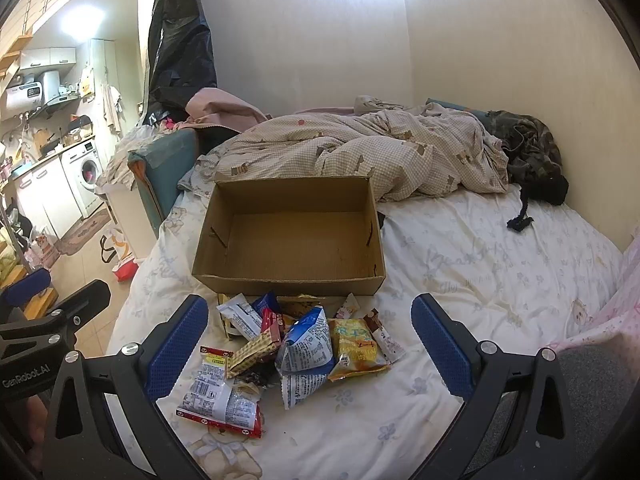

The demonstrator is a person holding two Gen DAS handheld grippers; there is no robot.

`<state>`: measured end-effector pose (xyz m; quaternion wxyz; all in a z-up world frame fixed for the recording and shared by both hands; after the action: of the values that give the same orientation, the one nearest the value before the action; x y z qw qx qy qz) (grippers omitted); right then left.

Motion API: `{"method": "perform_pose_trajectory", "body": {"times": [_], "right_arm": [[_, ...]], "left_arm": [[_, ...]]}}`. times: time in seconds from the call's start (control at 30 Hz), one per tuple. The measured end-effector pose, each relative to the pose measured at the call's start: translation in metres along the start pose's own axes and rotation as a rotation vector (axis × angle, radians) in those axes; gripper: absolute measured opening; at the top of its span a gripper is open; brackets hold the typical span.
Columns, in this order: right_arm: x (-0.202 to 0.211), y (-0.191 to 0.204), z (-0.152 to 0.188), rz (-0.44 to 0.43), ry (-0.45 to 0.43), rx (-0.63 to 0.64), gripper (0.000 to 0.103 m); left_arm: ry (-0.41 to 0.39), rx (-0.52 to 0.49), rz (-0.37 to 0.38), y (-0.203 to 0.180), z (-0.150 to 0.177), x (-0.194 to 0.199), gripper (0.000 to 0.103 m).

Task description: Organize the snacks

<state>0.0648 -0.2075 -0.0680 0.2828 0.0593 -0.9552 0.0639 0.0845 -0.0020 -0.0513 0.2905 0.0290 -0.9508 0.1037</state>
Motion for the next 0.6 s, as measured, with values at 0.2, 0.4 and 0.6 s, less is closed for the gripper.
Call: {"method": "perform_pose_trajectory", "body": {"times": [0.2, 0.4, 0.6], "right_arm": [[0.0002, 0.0000, -0.0004, 0.000, 0.001, 0.000, 0.103], [0.0003, 0.0001, -0.0003, -0.001, 0.000, -0.001, 0.103], [0.0005, -0.0001, -0.0006, 0.000, -0.001, -0.001, 0.103]], "left_arm": [[0.001, 0.003, 0.000, 0.0000, 0.0007, 0.0000, 0.103], [-0.003, 0.003, -0.003, -0.0001, 0.0013, 0.0009, 0.103], [-0.002, 0.002, -0.002, 0.0007, 0.0020, 0.0014, 0.103]]}}
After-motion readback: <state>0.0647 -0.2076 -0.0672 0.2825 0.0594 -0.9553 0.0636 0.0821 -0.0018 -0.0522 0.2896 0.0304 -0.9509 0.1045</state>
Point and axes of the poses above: each gripper's, at about its wrist camera, not at the fingertips, and x roughly against the way its jaws point, y to its left, z to its underside, the point moved 10 cm from there along -x, roughly the way its jaws point, and after that the axes turned 12 degrees about x, right-handed, at the moved point
